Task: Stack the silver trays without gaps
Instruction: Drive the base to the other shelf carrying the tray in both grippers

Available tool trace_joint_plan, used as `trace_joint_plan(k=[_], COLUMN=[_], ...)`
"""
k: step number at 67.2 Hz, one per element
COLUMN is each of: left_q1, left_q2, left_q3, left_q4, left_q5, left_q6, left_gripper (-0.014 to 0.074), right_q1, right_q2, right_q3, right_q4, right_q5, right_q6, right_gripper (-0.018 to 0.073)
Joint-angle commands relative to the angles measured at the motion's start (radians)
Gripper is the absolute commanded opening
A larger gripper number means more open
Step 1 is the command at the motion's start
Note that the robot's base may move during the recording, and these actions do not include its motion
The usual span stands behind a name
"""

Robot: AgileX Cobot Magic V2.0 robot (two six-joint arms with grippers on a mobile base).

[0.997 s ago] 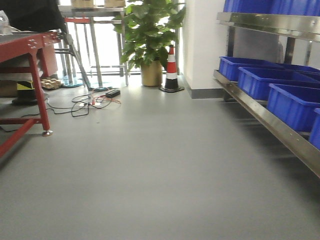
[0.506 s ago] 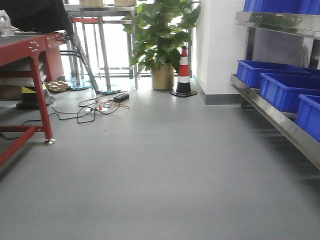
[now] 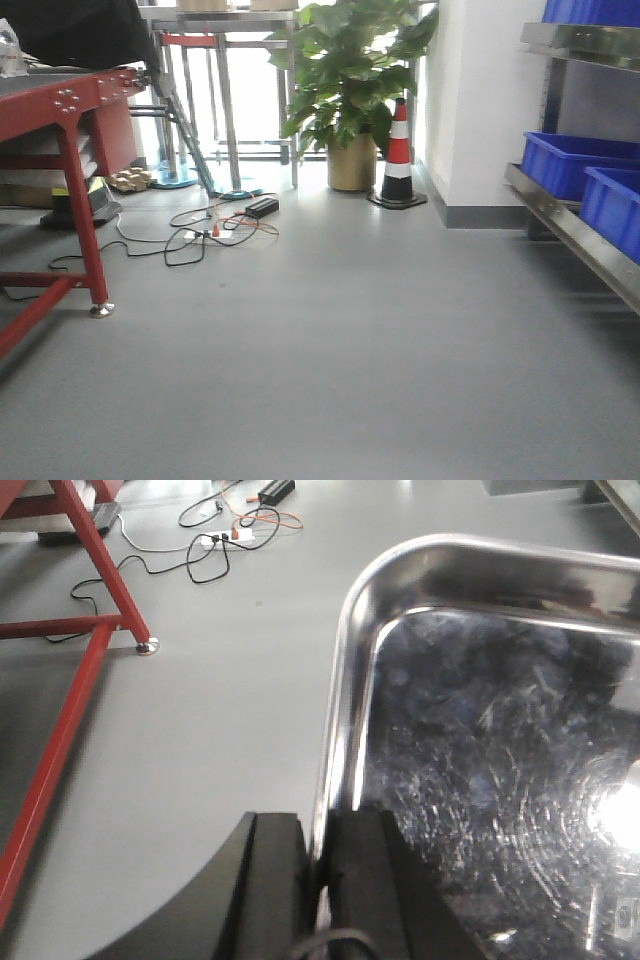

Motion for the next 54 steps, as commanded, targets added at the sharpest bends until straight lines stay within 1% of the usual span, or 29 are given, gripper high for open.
trace_joint_plan(k=[1,54], left_q1=[-0.004,-0.004], left_q2=[-0.003,-0.001], left_q3=[-0.002,-0.002], left_q4=[0.050,0.050], left_q5=[-0.028,-0.035], left_q6=[-0.008,-0.008], left_gripper=[-0.0017,-0.0017], right_q1=[0.009,0.009], right_q2=[-0.002,-0.002], right_q3=[-0.009,-0.009], right_q4=[0.001,0.001], right_q5=[-0.036,-0.036], right_q6=[-0.018,-0.018], right_gripper=[-0.0015,-0.0015])
